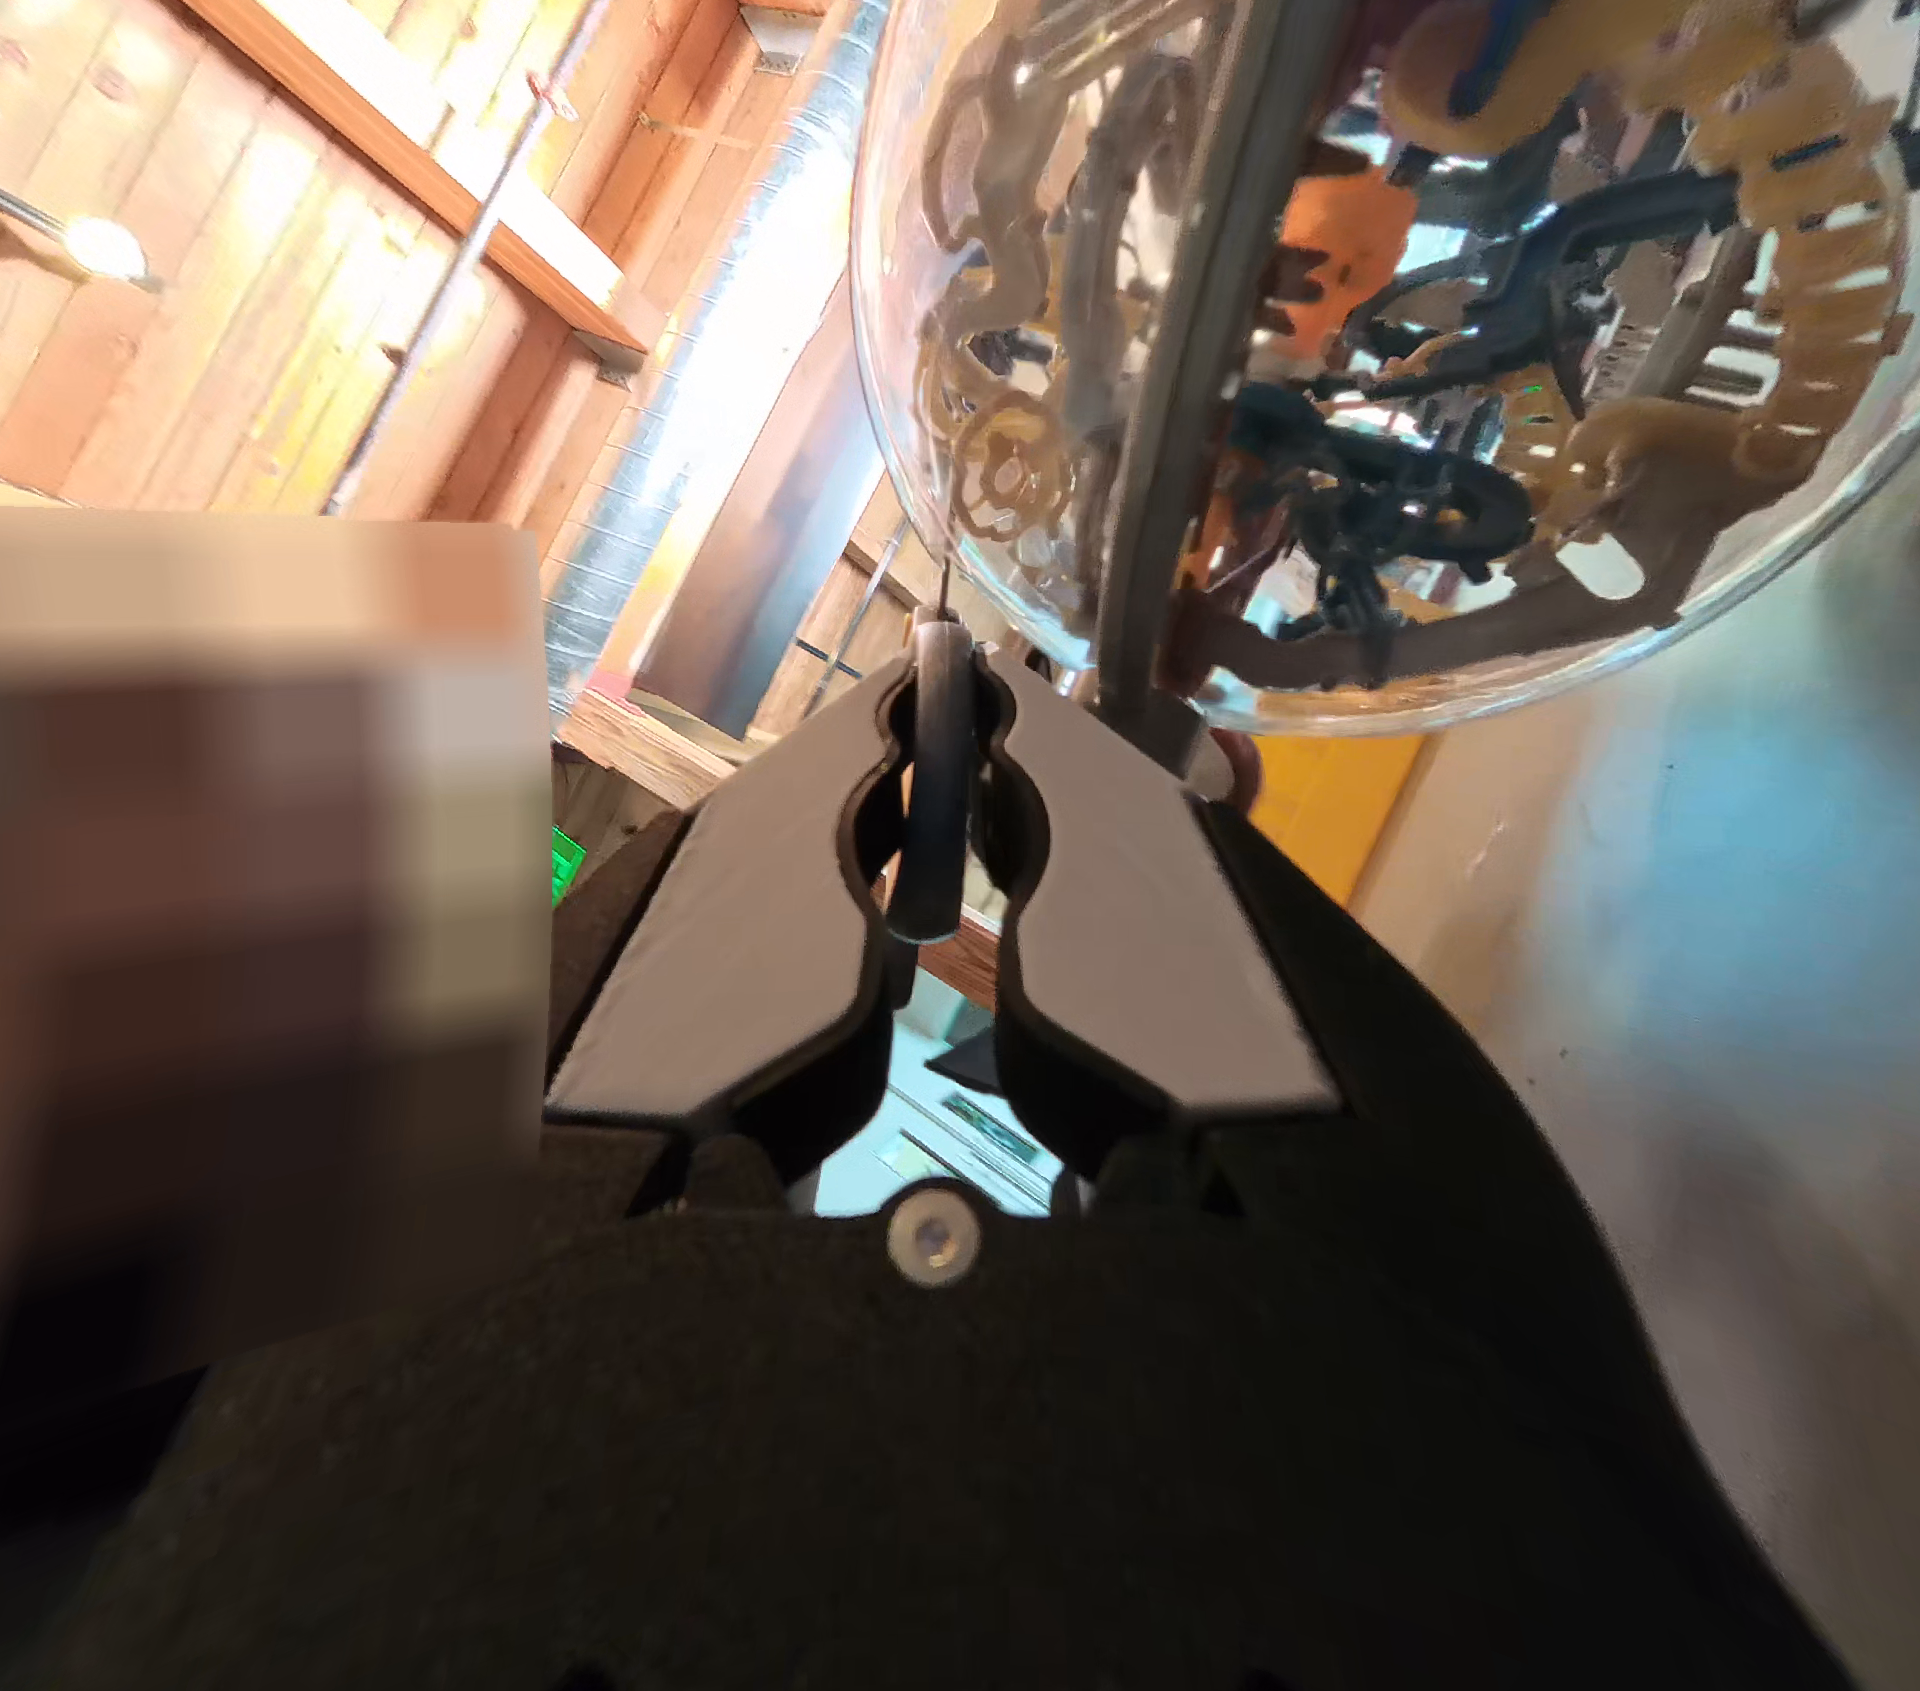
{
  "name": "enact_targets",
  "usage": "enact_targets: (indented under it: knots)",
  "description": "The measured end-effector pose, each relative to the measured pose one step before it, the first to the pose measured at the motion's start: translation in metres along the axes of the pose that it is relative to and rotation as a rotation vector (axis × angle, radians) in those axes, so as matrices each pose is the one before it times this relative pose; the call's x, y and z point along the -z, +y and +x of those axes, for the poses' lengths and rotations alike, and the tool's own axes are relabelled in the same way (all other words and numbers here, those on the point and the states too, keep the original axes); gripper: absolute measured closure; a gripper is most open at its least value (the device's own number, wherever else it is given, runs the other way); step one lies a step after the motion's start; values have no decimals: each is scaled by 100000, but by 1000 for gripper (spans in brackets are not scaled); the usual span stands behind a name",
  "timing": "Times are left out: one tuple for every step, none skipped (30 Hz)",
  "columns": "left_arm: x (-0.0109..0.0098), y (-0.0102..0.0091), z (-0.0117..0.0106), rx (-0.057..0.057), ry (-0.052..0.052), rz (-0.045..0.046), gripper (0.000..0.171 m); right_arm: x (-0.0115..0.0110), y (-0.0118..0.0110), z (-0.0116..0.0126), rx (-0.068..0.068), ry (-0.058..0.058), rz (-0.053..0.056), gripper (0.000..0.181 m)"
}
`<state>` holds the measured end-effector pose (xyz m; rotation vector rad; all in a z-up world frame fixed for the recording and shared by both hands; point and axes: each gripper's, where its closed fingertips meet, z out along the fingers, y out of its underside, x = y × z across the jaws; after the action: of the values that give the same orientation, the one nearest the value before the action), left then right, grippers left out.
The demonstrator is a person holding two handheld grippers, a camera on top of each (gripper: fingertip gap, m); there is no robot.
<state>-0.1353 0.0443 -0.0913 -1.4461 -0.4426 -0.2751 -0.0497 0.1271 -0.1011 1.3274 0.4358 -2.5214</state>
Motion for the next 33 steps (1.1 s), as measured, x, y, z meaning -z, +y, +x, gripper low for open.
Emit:
enact_targets:
  knots:
    - [-187,-173,-148,-4936,-2279,-964,126,-3,64,-64,1342,809,-1061,176]
    - [-245,-225,82,-5970,-1839,-323,126,-44,71,-88,1602,807,-1107,176]
    - [-295,-184,159,-6704,-2222,-146,126,-57,72,-115,1454,601,-1147,176]
    - [-344,-121,194,-6836,-2339,-295,126,-53,75,-126,1150,335,-1029,176]
    - [-382,-89,163,-5975,-2311,-318,126,-55,60,-110,708,129,-858,176]
    - [-350,-43,117,-4397,-1661,-545,126,-6,24,-61,298,-45,-446,176]
    - [-286,-100,124,-2171,-484,-69,126,39,-22,-45,-243,-293,61,176]
    - [-161,-259,221,-33,932,1128,126,69,-42,-29,-668,-444,271,176]
    - [-60,-439,268,653,1474,2398,126,67,-32,-63,-965,-891,233,177]
    - [-25,-362,329,-532,1708,2073,125,43,-15,-118,-1195,-1268,38,177]
    - [-64,-128,189,-1956,530,738,125,22,-18,-186,-1320,-1592,-52,178]
    - [-94,80,-34,-3234,-980,-432,125,2,-32,-145,-1480,-1136,-15,178]
    - [-101,213,-138,-4238,-1564,-889,125,-10,24,-63,-842,-587,-356,178]
    - [-64,129,-15,-4671,-745,-79,125,-32,159,-80,5,-690,-1141,181]
    - [-14,9,29,-4952,-475,802,125,-73,156,-183,-84,-1041,-942,181]
    - [19,-103,-27,-4917,-1040,1318,125,-47,24,-82,-208,-25,55,181]
    - [-18,-105,-65,-4002,-1352,1122,125,7,-62,66,719,1014,443,181]
    - [-29,-97,-11,-2057,-1139,727,125,37,-95,89,1152,997,353,181]
    - [-68,7,219,173,725,-69,126,81,-117,111,762,812,357,181]
    - [-91,165,597,2588,3509,-1361,126,96,-128,116,348,453,458,181]
    - [-57,134,637,4301,3847,-978,126,93,-92,127,374,521,525,181]
    - [20,14,362,4108,1836,475,126,75,-63,181,468,820,373,181]
    - [62,-50,69,2918,17,1352,126,39,30,191,611,866,-137,181]
    - [55,-39,41,1494,-277,1002,127,4,140,318,485,1552,-828,181]
    - [36,-91,71,382,-377,778,128,-6,189,432,390,2204,-1149,181]
    - [26,-198,140,-736,-314,713,130,-25,134,339,506,1648,-580,181]
    - [-7,-233,195,-1495,-145,446,132,-11,43,143,213,592,-45,181]
    - [-26,-311,225,-1827,-97,454,134,-21,38,85,-305,301,-46,181]
    - [-46,-300,154,-1758,-351,167,135,-31,29,107,-87,620,-222,181]
    - [-62,-251,130,-1285,-268,-211,136,-9,39,123,476,1010,-318,181]
    - [-80,-208,67,-749,-445,-245,137,-16,24,57,742,818,-213,181]
    - [-77,-169,-55,-358,-959,-120,140,-18,13,-10,688,467,-128,181]
    - [-70,-159,-156,-236,-1460,183,141,-55,63,-30,506,341,-363,181]
